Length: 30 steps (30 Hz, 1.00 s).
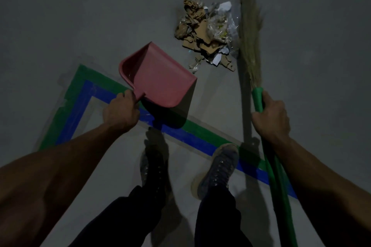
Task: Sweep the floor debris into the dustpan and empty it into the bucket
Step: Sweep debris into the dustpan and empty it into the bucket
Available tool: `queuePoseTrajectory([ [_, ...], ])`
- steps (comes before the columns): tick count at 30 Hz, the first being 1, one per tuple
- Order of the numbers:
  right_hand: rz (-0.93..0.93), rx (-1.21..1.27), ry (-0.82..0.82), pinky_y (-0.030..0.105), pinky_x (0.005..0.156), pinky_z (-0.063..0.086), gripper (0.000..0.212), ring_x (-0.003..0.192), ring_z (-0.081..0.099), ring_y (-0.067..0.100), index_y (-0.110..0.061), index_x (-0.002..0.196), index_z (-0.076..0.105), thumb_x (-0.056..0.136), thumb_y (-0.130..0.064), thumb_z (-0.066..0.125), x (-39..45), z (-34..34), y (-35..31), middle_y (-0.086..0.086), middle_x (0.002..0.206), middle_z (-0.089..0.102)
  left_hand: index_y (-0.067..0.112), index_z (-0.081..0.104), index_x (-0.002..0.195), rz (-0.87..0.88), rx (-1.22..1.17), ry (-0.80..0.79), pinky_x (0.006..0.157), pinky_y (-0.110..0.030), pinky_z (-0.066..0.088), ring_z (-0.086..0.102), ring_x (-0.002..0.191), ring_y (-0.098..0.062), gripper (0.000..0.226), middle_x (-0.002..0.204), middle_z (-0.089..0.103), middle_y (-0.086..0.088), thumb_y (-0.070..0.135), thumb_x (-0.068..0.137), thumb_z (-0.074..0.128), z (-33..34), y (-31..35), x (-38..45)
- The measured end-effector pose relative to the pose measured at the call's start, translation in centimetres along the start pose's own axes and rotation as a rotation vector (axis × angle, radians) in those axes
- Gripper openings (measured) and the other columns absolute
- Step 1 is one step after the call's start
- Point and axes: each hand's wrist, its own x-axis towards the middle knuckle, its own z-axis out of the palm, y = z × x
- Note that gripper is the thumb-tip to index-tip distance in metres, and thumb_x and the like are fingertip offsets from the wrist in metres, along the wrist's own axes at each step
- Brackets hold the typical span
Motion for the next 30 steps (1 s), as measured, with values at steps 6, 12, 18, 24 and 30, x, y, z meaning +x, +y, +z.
queuePoseTrajectory([
  [6, 0.032, -0.007, 0.075, 0.041, 0.079, 0.051, 0.072, 0.093, 0.059, 0.038, -0.030, 0.149, 0.036, 0.082, -0.014, 0.055, 5.2, -3.5, -0.2, 0.019, 0.115, 0.056, 0.009, 0.040, 0.104, 0.006, -0.056, -0.030, 0.067, -0.042, 0.035, 0.049, 0.084, -0.034, 0.015, 0.102, 0.051, -0.019, 0.018, 0.096, 0.049, -0.6, 1.3, 2.8],
  [12, -0.093, -0.034, -0.018, 0.036, 0.073, 0.049, 0.059, 0.085, 0.061, 0.036, -0.026, 0.137, 0.048, 0.080, -0.014, 0.055, 8.8, -2.8, -3.5, 0.018, 0.105, 0.059, 0.014, 0.039, 0.100, 0.043, -0.070, -0.039, 0.070, -0.040, 0.036, 0.049, 0.084, -0.028, 0.014, 0.101, 0.051, -0.015, 0.021, 0.096, 0.051, -1.2, 2.5, 6.0],
  [18, -0.216, -0.198, -0.018, 0.036, 0.065, 0.039, 0.059, 0.074, 0.048, 0.032, -0.026, 0.140, 0.040, 0.083, -0.019, 0.057, 8.8, -0.9, -4.1, 0.013, 0.101, 0.042, 0.008, 0.047, 0.108, 0.113, -0.033, 0.002, 0.071, -0.039, 0.038, 0.057, 0.093, -0.041, 0.020, 0.106, 0.056, -0.023, 0.022, 0.095, 0.054, -1.2, 2.7, 8.6],
  [24, -0.366, -0.311, -0.074, 0.030, 0.057, 0.028, 0.067, 0.061, 0.032, 0.020, -0.026, 0.145, 0.034, 0.083, -0.014, 0.055, 7.2, 0.5, -4.4, 0.007, 0.096, 0.032, 0.011, 0.047, 0.105, 0.145, -0.016, -0.016, 0.070, -0.040, 0.042, 0.054, 0.083, -0.033, 0.018, 0.102, 0.056, -0.020, 0.024, 0.095, 0.053, -2.0, 3.2, 10.5],
  [30, -0.445, -0.339, -0.153, 0.027, 0.051, 0.029, 0.071, 0.069, 0.040, 0.021, -0.027, 0.152, 0.023, 0.088, -0.018, 0.053, 3.5, 2.3, -4.3, 0.005, 0.100, 0.031, 0.011, 0.047, 0.105, 0.142, -0.021, -0.011, 0.073, -0.041, 0.043, 0.056, 0.091, -0.037, 0.020, 0.104, 0.055, -0.019, 0.024, 0.092, 0.056, -1.9, 3.1, 10.7],
])
